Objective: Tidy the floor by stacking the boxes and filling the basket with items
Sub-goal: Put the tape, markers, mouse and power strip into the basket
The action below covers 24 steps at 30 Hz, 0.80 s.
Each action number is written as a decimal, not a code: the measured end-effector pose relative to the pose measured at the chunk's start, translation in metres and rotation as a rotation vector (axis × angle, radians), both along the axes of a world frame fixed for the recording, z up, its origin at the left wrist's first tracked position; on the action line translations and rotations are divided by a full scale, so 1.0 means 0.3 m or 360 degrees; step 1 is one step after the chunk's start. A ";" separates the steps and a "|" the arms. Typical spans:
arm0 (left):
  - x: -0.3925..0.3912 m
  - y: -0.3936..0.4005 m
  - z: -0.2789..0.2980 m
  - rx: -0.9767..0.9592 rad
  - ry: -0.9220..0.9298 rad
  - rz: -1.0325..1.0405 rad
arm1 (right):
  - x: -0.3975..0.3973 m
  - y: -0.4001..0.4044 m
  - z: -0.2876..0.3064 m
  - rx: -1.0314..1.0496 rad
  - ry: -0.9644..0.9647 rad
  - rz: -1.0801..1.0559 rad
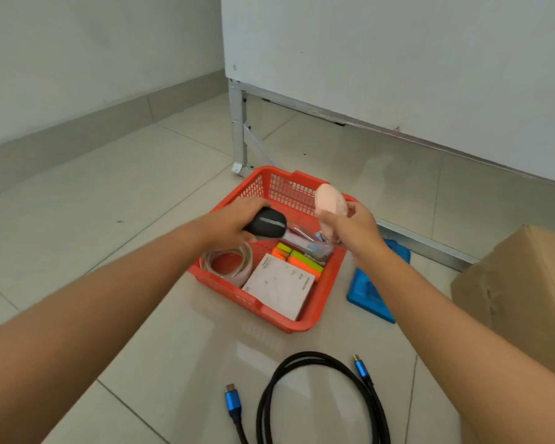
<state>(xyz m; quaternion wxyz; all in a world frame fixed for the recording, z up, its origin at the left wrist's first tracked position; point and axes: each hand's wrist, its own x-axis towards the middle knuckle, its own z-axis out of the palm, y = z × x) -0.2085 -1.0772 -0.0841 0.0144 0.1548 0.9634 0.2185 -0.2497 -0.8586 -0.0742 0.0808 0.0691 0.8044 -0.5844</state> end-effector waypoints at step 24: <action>-0.168 -0.086 -0.269 0.0145 -0.0442 0.0396 | -0.245 -0.348 -0.288 0.0949 0.0551 0.0657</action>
